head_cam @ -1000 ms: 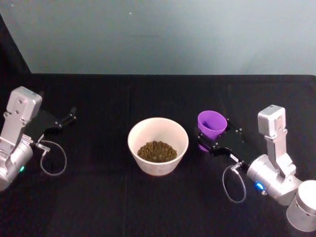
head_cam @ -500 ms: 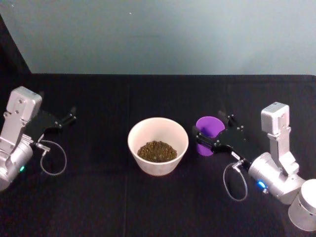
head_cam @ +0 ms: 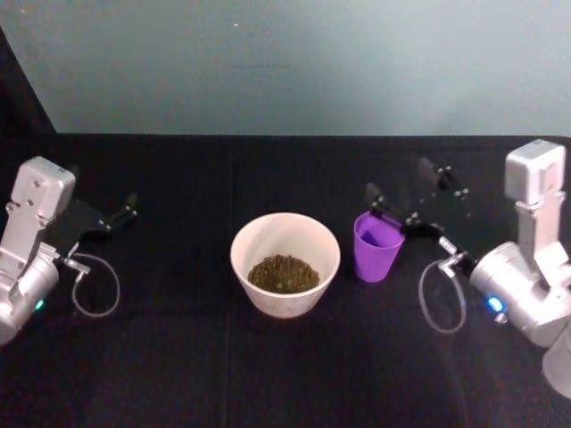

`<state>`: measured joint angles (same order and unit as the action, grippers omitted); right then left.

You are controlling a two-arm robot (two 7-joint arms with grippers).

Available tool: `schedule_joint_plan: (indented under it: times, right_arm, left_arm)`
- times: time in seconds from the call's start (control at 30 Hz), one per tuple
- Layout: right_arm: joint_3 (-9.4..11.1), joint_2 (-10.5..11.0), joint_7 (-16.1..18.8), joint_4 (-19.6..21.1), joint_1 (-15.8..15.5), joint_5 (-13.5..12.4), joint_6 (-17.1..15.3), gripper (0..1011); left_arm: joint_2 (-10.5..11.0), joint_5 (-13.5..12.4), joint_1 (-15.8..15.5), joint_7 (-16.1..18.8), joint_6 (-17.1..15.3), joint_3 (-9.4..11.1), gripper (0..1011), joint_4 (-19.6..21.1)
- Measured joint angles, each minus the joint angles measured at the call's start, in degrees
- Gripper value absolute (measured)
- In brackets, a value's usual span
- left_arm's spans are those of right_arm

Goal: Pick up the cup and pour the mung beans from the cup into the bowl.

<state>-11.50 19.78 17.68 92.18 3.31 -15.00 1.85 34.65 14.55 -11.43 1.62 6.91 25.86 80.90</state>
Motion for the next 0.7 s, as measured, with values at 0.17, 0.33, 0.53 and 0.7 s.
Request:
schedule_joint_plan:
  times: [0.17, 0.33, 0.53, 0.7]
  right_arm:
    - [2.39, 0.60, -1.96, 2.71, -0.66, -0.59, -2.57, 1003]
    - [5.53, 1.18, -3.56, 2.48, -0.67, -1.52, -5.13, 1003]
    - [6.86, 1.88, -4.73, -0.22, -0.58, -0.41, -6.99, 1003]
    - [6.77, 1.93, -4.88, -2.51, -0.75, 1.01, -7.30, 1003]
  left_arm:
    - [0.00, 0.00, 0.00, 0.00, 0.00, 0.00, 1000, 0.00]
    - [0.00, 0.00, 0.00, 0.00, 0.00, 0.00, 1000, 0.00]
    - [0.00, 0.00, 0.00, 0.00, 0.00, 0.00, 1000, 0.00]
    - [0.00, 0.00, 0.00, 0.00, 0.00, 0.00, 1000, 0.00]
